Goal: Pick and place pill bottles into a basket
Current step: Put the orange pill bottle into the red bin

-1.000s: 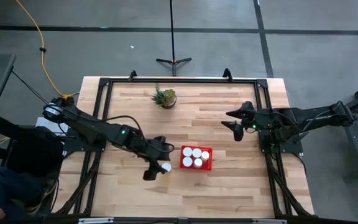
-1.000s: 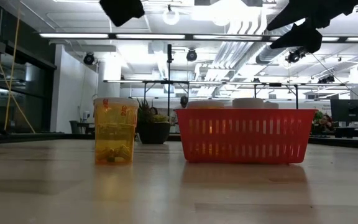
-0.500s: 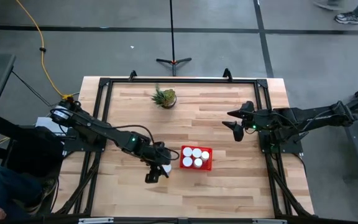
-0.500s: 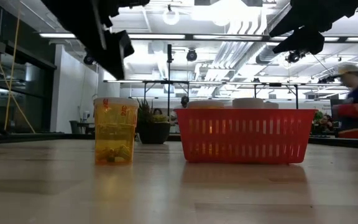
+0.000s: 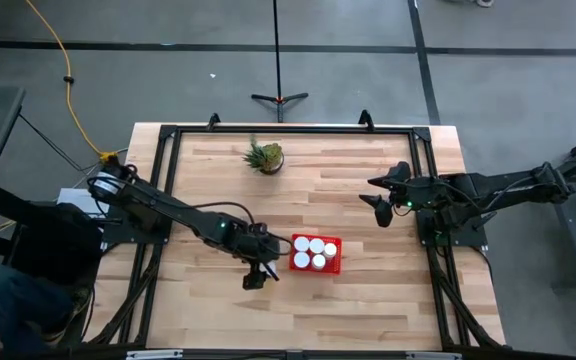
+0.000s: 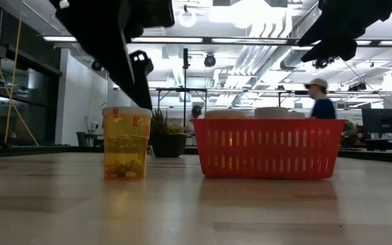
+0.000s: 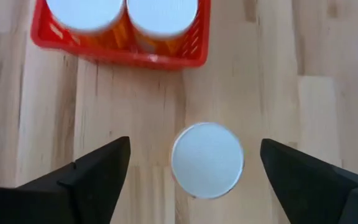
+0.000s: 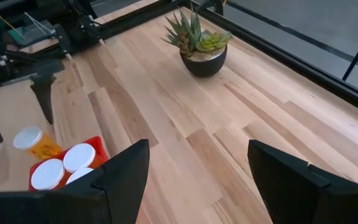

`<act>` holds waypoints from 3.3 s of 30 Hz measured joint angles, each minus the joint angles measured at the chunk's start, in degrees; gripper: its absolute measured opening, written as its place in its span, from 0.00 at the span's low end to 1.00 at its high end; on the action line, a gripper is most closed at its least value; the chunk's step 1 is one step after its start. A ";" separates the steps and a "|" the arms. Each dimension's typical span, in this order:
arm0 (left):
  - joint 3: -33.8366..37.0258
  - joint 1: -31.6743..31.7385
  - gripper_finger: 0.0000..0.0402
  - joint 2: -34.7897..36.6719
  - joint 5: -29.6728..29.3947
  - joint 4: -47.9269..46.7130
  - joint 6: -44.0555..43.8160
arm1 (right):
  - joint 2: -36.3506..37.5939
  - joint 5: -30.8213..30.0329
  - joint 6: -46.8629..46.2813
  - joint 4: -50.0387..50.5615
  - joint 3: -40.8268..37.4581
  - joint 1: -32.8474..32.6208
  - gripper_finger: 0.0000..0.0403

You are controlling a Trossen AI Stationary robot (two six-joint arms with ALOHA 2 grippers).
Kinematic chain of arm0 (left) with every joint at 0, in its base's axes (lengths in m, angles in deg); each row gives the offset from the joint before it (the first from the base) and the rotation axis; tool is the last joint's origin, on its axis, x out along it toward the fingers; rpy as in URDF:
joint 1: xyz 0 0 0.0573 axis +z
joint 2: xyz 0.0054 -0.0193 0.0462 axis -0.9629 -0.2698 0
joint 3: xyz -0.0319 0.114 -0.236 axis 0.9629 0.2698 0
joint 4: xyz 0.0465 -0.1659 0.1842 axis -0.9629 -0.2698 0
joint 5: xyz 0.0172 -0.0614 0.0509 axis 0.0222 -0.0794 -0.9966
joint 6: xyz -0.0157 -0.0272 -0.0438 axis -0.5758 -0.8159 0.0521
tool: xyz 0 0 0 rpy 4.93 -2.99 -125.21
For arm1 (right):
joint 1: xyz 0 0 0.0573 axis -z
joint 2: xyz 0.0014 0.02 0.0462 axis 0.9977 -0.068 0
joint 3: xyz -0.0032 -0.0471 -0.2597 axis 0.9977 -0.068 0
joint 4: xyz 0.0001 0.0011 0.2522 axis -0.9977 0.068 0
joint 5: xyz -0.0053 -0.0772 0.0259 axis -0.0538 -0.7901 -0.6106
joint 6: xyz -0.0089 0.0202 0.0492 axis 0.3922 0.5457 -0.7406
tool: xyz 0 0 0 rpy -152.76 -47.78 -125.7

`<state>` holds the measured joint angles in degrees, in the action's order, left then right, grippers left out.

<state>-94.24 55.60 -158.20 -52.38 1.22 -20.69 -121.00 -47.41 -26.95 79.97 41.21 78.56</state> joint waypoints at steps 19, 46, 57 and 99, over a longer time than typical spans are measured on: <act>0.00 -0.02 0.93 -6.49 2.26 0.45 -0.66 | 0.01 0.02 -0.04 1.42 0.00 -0.01 0.65; 0.00 0.00 0.69 -6.45 2.54 3.11 0.07 | 0.04 0.06 -0.18 1.45 0.00 0.00 0.65; -0.82 -0.02 0.69 -6.43 2.31 3.08 -0.55 | 0.47 -1.04 -6.45 5.76 0.00 -0.01 0.65; -13.10 1.60 0.61 -6.27 -4.31 10.96 0.67 | 0.45 -8.92 -20.60 22.74 0.00 0.04 0.65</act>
<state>-107.34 57.20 -164.46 -56.69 12.18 -20.01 -120.54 -56.33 -47.54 102.71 41.21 78.59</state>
